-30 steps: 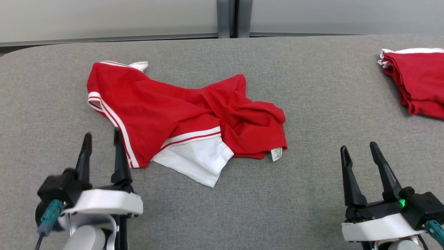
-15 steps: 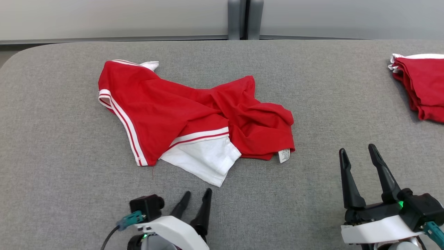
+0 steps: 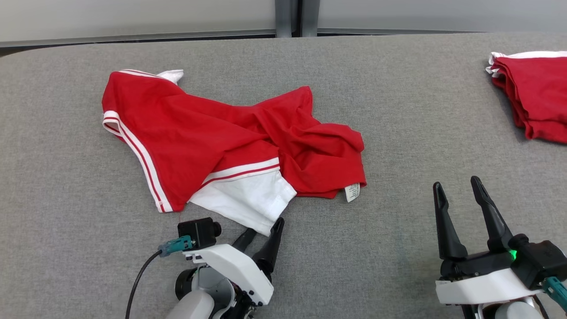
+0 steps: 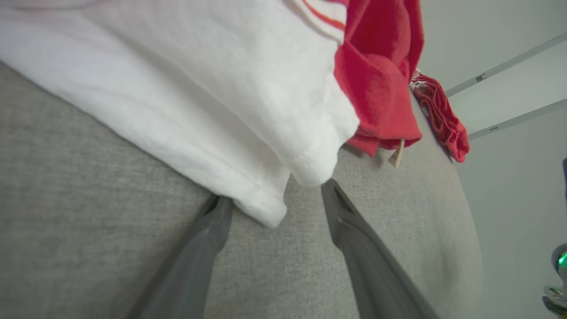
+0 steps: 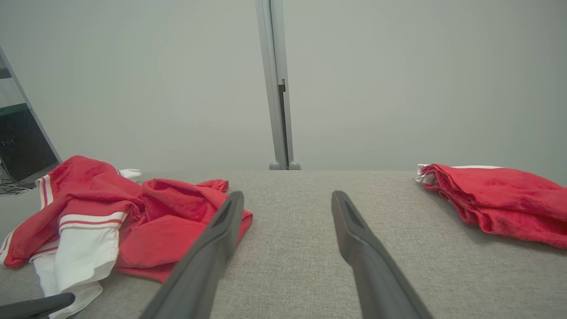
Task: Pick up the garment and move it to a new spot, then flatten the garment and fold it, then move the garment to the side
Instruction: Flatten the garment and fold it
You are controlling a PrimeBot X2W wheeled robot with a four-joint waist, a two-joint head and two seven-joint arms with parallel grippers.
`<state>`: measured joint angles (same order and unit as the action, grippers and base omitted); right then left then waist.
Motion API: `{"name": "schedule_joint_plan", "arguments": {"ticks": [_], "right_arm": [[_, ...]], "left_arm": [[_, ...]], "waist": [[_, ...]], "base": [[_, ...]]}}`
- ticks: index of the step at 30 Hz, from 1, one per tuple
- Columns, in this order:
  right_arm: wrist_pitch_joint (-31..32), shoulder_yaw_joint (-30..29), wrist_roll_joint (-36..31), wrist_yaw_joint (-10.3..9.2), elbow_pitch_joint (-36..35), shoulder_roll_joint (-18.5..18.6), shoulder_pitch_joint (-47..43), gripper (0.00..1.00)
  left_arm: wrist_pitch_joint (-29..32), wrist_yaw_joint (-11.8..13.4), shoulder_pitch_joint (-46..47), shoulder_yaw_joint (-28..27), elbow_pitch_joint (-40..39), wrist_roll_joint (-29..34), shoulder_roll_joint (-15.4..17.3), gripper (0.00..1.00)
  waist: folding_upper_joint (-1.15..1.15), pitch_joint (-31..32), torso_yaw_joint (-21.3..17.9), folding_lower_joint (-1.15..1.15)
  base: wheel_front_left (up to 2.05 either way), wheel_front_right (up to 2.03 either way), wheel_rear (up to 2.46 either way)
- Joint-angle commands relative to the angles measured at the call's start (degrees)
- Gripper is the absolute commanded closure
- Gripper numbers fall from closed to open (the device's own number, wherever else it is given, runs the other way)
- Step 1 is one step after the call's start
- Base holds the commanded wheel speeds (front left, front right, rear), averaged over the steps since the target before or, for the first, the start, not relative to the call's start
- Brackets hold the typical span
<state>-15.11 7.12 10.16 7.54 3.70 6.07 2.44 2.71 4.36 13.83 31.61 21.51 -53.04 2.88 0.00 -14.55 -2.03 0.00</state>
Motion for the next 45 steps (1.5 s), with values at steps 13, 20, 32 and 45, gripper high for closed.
{"name": "schedule_joint_plan", "arguments": {"ticks": [13,20,32,45], "right_arm": [[0.0,-1.4,0.5,-0.12,-0.1,0.0,-1.2,0.0],[0.0,2.1,2.3,-0.12,3.3,1.0,-2.1,0.0],[0.0,21.1,13.9,-0.12,15.8,6.1,5.7,0.0],[0.0,31.9,21.8,-0.12,26.6,7.3,19.1,1.0]], "left_arm": [[-16.1,-1.2,-1.3,-12.3,-11.1,-0.8,5.7,1.0],[-17.6,5.3,-7.9,-24.1,-26.8,2.4,12.2,1.0],[-17.1,7.5,-10.4,-23.3,-29.8,3.6,11.8,1.0],[-15.9,7.5,-6.0,-19.9,-28.8,5.6,11.3,1.0]], "waist": [[0.0,0.6,2.4,0.0],[0.0,2.6,5.3,0.0],[0.0,2.4,8.8,0.0],[0.0,-1.3,12.2,0.0]], "base": [[0.0,0.0,0.0],[0.0,0.0,0.0],[0.0,0.0,0.0],[0.0,0.0,0.0]]}}
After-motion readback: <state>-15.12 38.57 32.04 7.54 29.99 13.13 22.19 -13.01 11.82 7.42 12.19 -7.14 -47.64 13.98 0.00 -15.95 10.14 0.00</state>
